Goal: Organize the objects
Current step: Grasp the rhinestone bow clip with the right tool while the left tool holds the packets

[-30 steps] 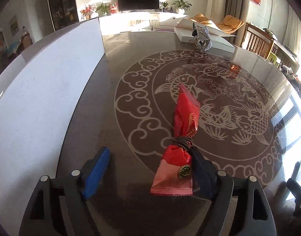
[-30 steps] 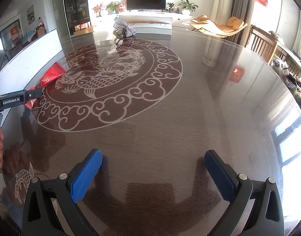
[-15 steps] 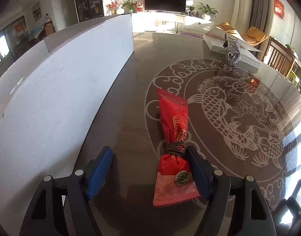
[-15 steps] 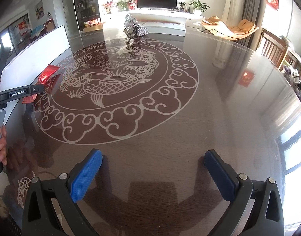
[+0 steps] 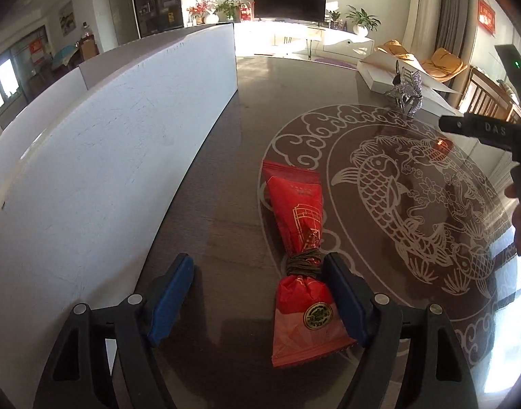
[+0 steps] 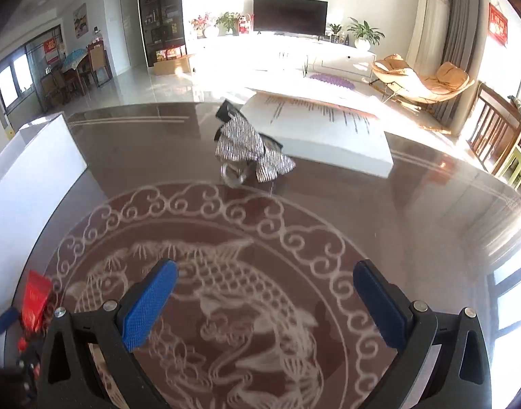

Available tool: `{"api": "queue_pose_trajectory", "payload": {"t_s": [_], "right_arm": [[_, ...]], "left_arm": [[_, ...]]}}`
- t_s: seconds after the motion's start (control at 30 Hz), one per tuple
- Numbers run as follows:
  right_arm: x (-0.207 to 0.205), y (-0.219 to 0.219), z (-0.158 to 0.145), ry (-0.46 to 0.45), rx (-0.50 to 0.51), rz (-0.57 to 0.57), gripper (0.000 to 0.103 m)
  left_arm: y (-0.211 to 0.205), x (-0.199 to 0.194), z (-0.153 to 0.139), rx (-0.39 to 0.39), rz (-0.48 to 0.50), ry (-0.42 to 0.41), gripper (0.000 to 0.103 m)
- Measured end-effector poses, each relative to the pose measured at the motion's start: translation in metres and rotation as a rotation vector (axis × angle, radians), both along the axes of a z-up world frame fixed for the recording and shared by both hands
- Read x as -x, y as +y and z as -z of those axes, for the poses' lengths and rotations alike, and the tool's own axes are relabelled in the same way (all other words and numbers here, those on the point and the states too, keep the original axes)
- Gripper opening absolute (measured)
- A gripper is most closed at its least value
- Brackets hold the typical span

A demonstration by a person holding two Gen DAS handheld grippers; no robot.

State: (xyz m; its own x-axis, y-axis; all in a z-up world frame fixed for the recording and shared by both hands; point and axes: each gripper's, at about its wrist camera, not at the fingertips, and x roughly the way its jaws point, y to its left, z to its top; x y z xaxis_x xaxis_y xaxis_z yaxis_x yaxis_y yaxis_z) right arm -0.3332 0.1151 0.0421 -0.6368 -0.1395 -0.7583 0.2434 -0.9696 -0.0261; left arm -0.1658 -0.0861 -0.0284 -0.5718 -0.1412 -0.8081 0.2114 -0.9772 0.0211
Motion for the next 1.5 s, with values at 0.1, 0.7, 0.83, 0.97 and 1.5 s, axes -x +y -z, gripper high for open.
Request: {"api": "queue_pose_trajectory", "payload": {"t_s": [0.1,0.7,0.83,0.97,1.5], "right_arm": [[0.044,-0.026,-0.009,0.027,-0.015,0.016,0.103],[0.023,-0.014,0.000,-0.010,0.036,-0.026,0.053],[-0.056,0.012,0.006,-0.076,0.229,-0.043,0.053],[-0.142,0.052,0.017,-0.116,0.454,-0.017,0.054],[-0.258,0.131,0.030,-0.092,0.204,0.037,0.093]], "left_arm": [[-0.001,0.000,-0.001,-0.008,0.002,0.002,0.078],[0.001,-0.001,-0.002,-0.010,0.004,0.003,0.078],[0.001,-0.001,-0.002,-0.010,0.004,0.003,0.078],[0.001,-0.001,-0.002,-0.010,0.004,0.003,0.078],[0.003,-0.002,0.000,-0.027,0.032,0.003,0.082]]}}
